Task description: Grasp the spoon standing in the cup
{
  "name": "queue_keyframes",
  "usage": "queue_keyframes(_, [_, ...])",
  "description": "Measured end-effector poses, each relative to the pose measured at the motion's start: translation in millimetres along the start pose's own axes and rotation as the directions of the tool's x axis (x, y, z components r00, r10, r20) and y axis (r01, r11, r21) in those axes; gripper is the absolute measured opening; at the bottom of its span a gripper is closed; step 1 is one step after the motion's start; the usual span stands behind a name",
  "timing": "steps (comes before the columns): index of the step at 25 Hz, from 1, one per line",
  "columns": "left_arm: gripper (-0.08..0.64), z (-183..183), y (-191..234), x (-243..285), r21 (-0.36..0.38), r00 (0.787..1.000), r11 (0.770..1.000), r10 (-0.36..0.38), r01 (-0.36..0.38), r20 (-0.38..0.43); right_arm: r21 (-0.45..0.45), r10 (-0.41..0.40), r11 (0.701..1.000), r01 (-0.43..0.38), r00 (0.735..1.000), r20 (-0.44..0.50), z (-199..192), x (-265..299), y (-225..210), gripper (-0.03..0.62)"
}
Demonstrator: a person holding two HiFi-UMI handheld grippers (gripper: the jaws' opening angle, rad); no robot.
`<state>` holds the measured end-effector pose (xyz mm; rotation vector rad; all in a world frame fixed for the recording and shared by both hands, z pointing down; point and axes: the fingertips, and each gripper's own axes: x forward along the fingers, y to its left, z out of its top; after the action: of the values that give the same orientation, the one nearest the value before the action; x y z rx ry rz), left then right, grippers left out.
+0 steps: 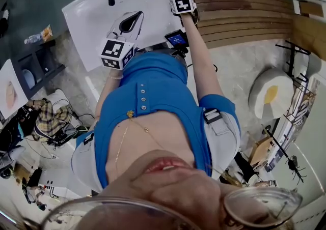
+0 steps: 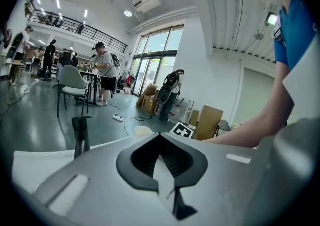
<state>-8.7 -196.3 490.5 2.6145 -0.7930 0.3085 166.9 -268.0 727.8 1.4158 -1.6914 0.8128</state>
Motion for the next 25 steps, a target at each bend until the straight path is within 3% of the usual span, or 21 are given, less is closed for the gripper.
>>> queue_keyframes(9, [0.000,-2,-10,11,0.022,0.999,0.999,-0.044,0.044,-0.024,0.074,0.059,0.995,-0.061,0.998,0.032,-3,-2,1,0.057])
queue_keyframes(25, [0.000,-7,-21,24,0.032,0.994,0.995,-0.094,0.096,-0.051,0.108,0.086,0.990,-0.096,0.992,0.093,-10,-15,-11,0.074])
